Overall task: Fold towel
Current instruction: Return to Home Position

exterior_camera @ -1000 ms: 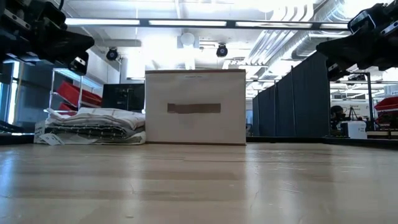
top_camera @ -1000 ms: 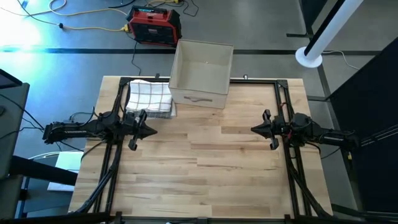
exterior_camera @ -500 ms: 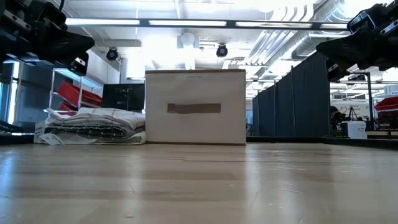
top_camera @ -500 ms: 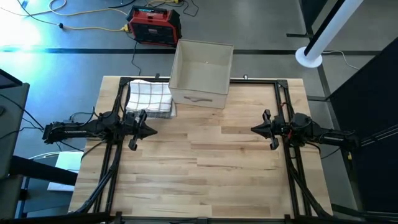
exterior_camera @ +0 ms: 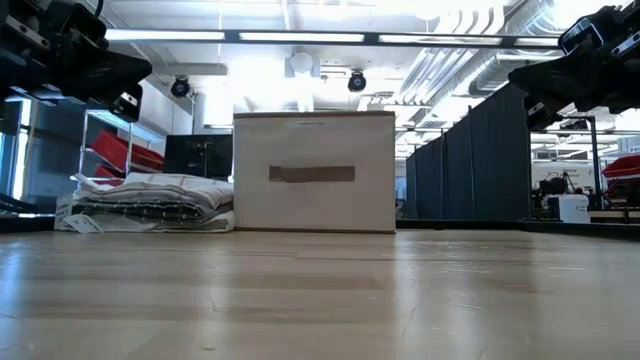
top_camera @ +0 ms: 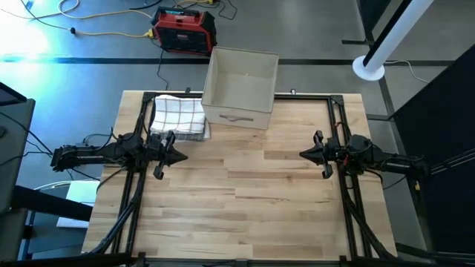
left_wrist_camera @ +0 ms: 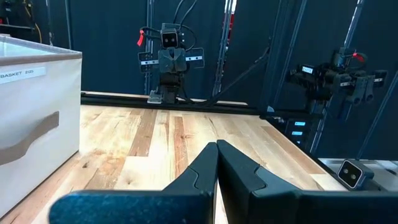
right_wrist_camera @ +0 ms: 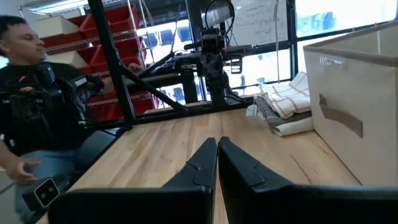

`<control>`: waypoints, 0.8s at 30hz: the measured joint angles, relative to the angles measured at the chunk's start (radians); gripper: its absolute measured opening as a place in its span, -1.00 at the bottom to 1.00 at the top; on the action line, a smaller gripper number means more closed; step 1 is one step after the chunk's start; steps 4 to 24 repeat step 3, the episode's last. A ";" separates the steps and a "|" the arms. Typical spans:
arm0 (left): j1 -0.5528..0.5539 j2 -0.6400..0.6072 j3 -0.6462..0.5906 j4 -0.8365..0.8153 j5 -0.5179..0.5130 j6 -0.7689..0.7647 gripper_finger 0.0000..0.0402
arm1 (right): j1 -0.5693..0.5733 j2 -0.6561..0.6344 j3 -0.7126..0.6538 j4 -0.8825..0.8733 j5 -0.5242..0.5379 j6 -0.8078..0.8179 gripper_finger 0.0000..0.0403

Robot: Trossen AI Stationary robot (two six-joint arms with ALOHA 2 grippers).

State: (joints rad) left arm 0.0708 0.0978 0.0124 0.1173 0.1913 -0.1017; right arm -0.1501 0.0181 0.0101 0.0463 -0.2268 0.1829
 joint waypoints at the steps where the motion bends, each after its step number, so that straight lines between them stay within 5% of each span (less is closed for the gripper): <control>1: 0.000 0.000 0.000 0.000 0.000 0.000 -1.00 | 0.000 0.000 0.000 0.000 0.000 0.000 -1.00; 24: 0.000 0.000 0.000 0.000 0.000 0.000 -1.00 | 0.000 0.000 0.000 0.000 0.000 0.000 -1.00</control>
